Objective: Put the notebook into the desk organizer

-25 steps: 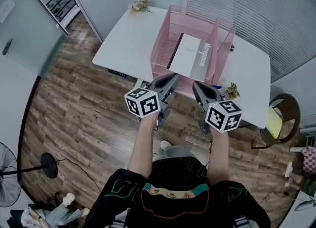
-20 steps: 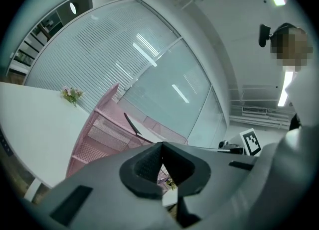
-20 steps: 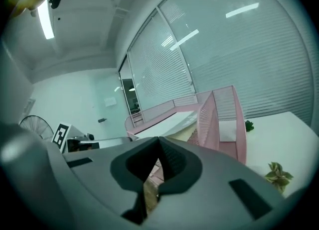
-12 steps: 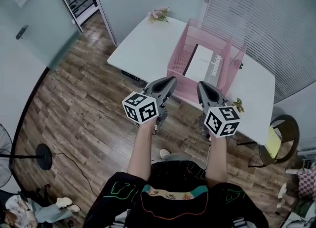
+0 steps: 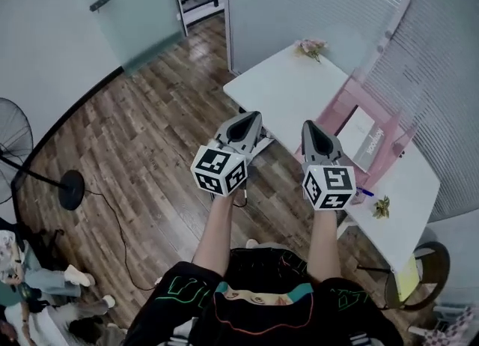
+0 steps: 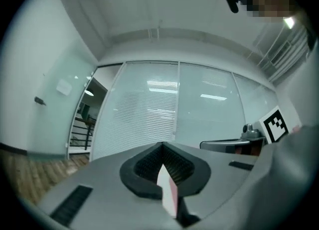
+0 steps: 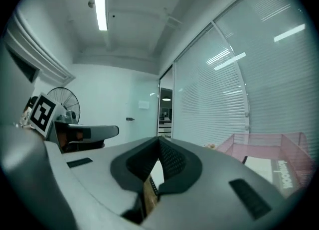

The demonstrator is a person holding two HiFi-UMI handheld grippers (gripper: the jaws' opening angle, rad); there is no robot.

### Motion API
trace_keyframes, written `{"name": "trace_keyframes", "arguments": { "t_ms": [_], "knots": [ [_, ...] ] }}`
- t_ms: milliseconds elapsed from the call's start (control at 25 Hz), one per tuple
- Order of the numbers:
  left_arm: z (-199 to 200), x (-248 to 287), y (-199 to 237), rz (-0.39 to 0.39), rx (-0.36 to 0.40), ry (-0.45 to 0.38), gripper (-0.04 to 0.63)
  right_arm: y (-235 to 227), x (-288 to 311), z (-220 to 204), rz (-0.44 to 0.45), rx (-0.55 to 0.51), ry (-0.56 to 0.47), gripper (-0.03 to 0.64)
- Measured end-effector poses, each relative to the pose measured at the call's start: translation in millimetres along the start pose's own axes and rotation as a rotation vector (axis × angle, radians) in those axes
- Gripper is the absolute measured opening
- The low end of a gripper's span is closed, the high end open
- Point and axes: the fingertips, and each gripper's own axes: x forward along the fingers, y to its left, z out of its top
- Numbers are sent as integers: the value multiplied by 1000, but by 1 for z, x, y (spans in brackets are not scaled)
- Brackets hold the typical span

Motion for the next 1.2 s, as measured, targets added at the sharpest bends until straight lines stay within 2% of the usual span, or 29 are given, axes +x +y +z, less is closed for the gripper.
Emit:
{"name": "trace_keyframes", "arguments": {
  "t_ms": [120, 280, 440, 720, 1200],
  "knots": [
    [20, -28, 33, 129, 71, -9, -2, 26, 21, 14, 48, 7, -28, 2],
    [33, -79, 79, 310, 134, -44, -2, 76, 45, 17, 161, 9, -65, 2],
    [45, -115, 105, 413, 164, -62, -2, 115, 61, 25, 239, -5, -82, 2],
    [54, -143, 131, 500, 189, -76, -2, 149, 80, 28, 310, -22, -98, 2],
    [53, -131, 148, 519, 211, -68, -2, 152, 105, 32, 355, -45, -124, 2]
  ]
}}
